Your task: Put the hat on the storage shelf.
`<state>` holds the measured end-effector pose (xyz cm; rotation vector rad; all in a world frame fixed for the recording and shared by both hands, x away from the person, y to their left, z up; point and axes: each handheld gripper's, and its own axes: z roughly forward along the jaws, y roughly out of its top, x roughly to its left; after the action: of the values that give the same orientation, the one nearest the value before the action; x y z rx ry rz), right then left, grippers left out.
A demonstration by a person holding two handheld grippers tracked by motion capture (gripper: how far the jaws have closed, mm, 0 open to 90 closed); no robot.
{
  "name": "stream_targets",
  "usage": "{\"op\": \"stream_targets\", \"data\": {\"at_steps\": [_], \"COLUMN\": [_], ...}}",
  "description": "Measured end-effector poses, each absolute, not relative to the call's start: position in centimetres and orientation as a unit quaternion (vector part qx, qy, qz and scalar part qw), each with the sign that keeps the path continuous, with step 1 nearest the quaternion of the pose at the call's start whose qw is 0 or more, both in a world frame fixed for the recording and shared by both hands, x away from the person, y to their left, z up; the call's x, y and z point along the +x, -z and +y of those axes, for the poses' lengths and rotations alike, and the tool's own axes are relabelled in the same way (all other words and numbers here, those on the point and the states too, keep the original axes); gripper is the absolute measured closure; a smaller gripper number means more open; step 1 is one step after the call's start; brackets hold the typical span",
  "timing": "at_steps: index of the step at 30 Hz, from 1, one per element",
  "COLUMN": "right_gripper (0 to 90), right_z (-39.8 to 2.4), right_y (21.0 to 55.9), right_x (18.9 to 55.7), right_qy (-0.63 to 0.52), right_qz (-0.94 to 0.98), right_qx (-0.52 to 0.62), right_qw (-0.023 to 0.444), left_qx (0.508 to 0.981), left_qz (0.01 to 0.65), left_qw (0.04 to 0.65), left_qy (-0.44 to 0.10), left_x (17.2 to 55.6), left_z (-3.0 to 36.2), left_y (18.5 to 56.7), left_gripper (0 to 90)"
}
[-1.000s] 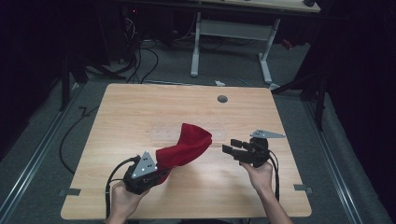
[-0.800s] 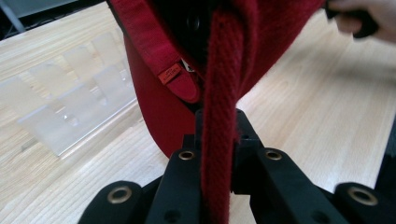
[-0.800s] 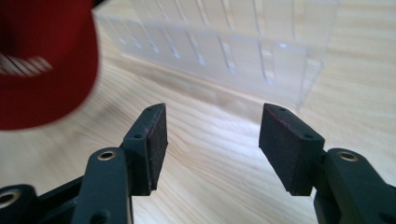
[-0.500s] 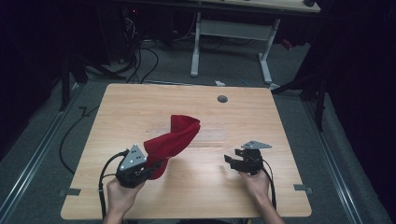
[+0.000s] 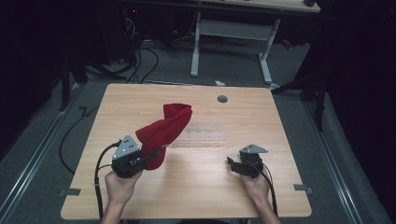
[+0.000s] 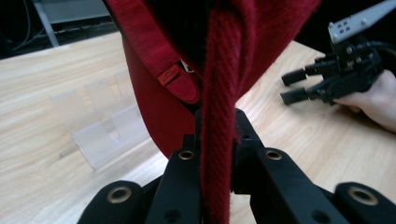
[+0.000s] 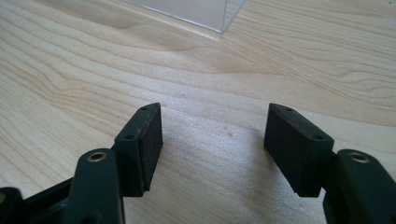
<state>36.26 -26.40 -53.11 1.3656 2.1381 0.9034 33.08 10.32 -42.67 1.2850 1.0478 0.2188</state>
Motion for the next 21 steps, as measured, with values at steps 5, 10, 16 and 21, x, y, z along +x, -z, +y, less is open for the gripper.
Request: {"op": "stream_targets", "data": {"at_steps": [5, 10, 16, 21], "right_gripper": [35.5, 34.8, 34.3, 34.2], "right_z": [-26.4, -26.3, -26.3, -26.3], "right_y": [53.1, 53.1, 53.1, 53.1], "right_x": [36.2, 36.2, 36.2, 36.2], "right_qy": [-0.326, -0.326, -0.326, -0.327], "right_qz": [0.776, 0.776, 0.777, 0.777], "right_qx": [0.493, 0.493, 0.492, 0.492], "right_qw": [0.220, 0.219, 0.220, 0.219], "left_qx": [0.552, 0.542, 0.530, 0.522], "left_qz": [0.471, 0.478, 0.485, 0.486], "left_qw": [0.681, 0.685, 0.689, 0.693], "left_qy": [-0.095, -0.097, -0.103, -0.107], "left_x": [34.0, 34.8, 36.0, 37.0], "left_z": [10.6, 10.8, 10.9, 11.1], "left_y": [42.0, 41.4, 40.6, 40.1], "left_gripper": [84.5, 84.5, 84.4, 84.4]}}
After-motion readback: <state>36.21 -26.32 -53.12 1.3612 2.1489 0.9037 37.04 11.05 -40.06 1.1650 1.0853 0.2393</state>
